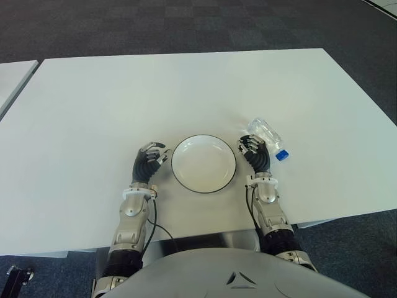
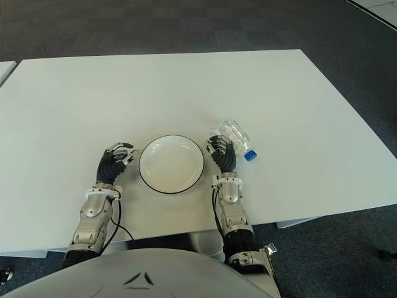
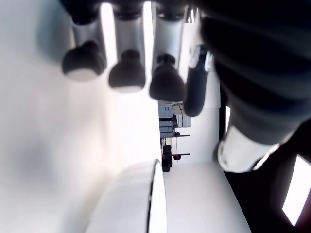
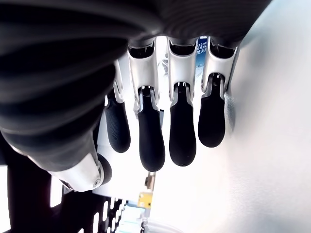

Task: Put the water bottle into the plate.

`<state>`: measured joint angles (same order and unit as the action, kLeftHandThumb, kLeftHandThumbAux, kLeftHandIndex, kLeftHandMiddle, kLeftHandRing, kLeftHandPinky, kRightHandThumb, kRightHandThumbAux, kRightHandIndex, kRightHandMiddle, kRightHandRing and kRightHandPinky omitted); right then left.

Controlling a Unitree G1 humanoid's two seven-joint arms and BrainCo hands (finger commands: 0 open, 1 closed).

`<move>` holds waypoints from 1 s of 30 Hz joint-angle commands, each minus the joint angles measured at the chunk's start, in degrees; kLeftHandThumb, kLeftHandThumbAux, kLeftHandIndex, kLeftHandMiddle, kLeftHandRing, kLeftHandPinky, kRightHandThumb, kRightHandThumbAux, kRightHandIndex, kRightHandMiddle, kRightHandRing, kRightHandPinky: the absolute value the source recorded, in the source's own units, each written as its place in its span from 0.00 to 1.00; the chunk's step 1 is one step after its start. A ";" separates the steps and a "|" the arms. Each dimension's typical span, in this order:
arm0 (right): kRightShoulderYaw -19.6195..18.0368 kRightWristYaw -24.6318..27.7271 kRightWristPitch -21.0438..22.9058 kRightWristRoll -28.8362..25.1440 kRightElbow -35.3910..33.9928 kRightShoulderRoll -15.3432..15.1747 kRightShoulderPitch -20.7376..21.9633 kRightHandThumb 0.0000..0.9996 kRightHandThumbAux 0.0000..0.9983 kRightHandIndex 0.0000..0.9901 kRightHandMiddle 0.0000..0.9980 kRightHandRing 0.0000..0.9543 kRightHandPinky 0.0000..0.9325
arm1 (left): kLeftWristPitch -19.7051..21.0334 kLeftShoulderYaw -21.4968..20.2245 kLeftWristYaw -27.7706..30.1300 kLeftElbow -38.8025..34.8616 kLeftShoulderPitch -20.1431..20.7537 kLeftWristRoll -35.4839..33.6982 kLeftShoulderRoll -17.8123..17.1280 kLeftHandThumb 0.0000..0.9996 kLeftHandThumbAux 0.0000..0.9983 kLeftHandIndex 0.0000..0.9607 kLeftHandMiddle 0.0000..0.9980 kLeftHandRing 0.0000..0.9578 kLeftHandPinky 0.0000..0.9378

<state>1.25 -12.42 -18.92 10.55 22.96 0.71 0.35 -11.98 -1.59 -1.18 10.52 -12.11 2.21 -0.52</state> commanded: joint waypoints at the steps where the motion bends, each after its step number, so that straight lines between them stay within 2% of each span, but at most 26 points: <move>1: 0.08 0.37 1.74 -0.33 0.37 0.02 -0.85 0.70 0.73 0.43 0.58 0.61 0.62 | 1.26 -0.11 -0.29 2.05 -1.00 0.23 -0.25 0.70 0.72 0.46 0.84 0.89 0.91; 8: 0.59 0.19 2.29 0.68 -0.07 -0.43 -0.96 0.70 0.73 0.43 0.58 0.61 0.62 | 1.13 -0.21 -0.60 1.97 -1.08 0.00 0.19 0.70 0.72 0.46 0.84 0.89 0.91; 14: 1.60 -2.04 -0.11 2.71 -2.34 -0.02 -1.17 0.70 0.73 0.43 0.57 0.61 0.61 | 1.77 -0.38 -0.60 1.79 -1.11 -0.23 0.31 0.70 0.72 0.46 0.84 0.89 0.92; 17: 2.11 -3.57 -2.17 4.89 -3.50 -1.18 -0.84 0.70 0.73 0.43 0.58 0.61 0.61 | 1.76 -0.38 -0.69 1.83 -1.11 -0.06 0.28 0.70 0.72 0.46 0.84 0.89 0.92; 22: 2.56 -4.06 -1.92 8.32 -8.97 -3.66 -0.73 0.70 0.73 0.43 0.60 0.63 0.62 | 1.53 -0.32 -0.59 1.89 -1.16 0.09 0.15 0.70 0.72 0.46 0.84 0.89 0.92; 26: 3.62 -5.27 -2.56 13.19 -12.46 -5.63 -0.65 0.70 0.73 0.43 0.62 0.65 0.60 | 1.06 -0.24 -0.30 2.04 -1.23 0.13 -0.09 0.70 0.72 0.46 0.84 0.89 0.92; 30: 4.23 -6.25 -0.45 16.87 -15.68 -6.43 -0.79 0.70 0.73 0.43 0.63 0.65 0.57 | 0.66 -0.26 -0.13 2.51 -1.14 0.11 -0.29 0.70 0.72 0.46 0.84 0.89 0.92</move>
<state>4.74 -18.05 -21.02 24.85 9.16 -5.14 0.03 -12.76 -1.67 -1.18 10.85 -12.19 2.19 -0.46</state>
